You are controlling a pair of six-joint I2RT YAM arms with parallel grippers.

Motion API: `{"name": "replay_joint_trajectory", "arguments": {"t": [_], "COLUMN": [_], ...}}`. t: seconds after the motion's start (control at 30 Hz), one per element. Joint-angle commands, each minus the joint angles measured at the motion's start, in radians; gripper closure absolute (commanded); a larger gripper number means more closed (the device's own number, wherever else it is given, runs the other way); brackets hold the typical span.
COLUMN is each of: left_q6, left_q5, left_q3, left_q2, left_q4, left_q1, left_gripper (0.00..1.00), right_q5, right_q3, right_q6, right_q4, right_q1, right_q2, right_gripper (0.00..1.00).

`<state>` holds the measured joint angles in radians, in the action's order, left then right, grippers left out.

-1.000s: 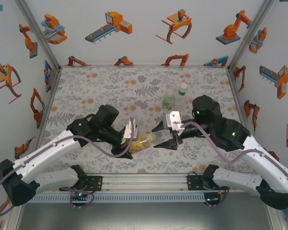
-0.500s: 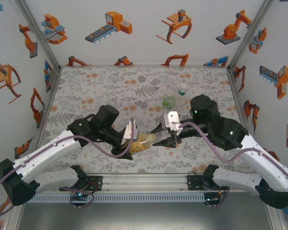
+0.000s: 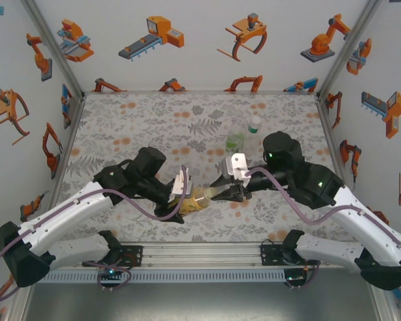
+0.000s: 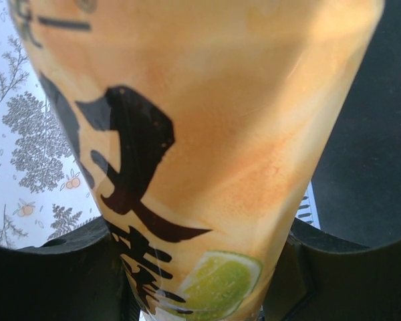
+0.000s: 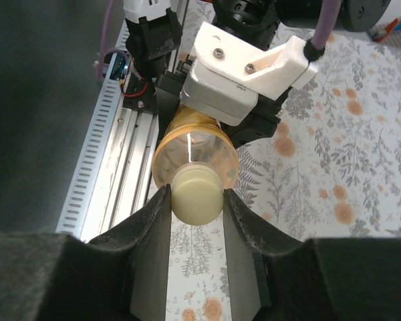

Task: Screw on the bottle caps

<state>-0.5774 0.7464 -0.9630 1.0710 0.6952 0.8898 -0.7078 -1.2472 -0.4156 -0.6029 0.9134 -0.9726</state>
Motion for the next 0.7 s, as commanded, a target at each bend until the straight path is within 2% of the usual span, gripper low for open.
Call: {"name": "replay_joint_trajectory", "arguments": {"t": [0.0,0.13,0.23,0.33,0.57,0.67], "left_q6": [-0.011,0.04,0.055,0.065,0.083,0.088], "left_q5": [-0.078,-0.257,-0.345,-0.422,-0.494,-0.494], "left_q3": [-0.013,0.045,0.064,0.059,-0.004,-0.032], "left_q2": [-0.019,-0.063,-0.067,-0.04,0.065,0.103], "left_q4": [-0.044,-0.214,-0.311,-0.371,-0.436,-0.45], "left_q1": [0.005,0.005,0.005,0.005,0.005,0.006], "left_gripper": [1.0,1.0,1.0,1.0,1.0,1.0], "right_q5": [0.098,0.236,0.399,0.558,0.711,0.826], "right_q3": [-0.035,-0.009,0.013,0.004,0.005,0.012], "right_q6": [0.134,0.346,0.56,0.76,1.177,1.345], "right_q4": [0.0,0.068,0.134,0.127,0.121,0.063], "right_q1": [0.003,0.004,0.003,0.002,0.002,0.002], "right_q2": [-0.022,-0.032,-0.041,-0.064,-0.098,-0.099], "right_gripper": [0.78,0.84,0.9,0.94,0.99,1.0]}}
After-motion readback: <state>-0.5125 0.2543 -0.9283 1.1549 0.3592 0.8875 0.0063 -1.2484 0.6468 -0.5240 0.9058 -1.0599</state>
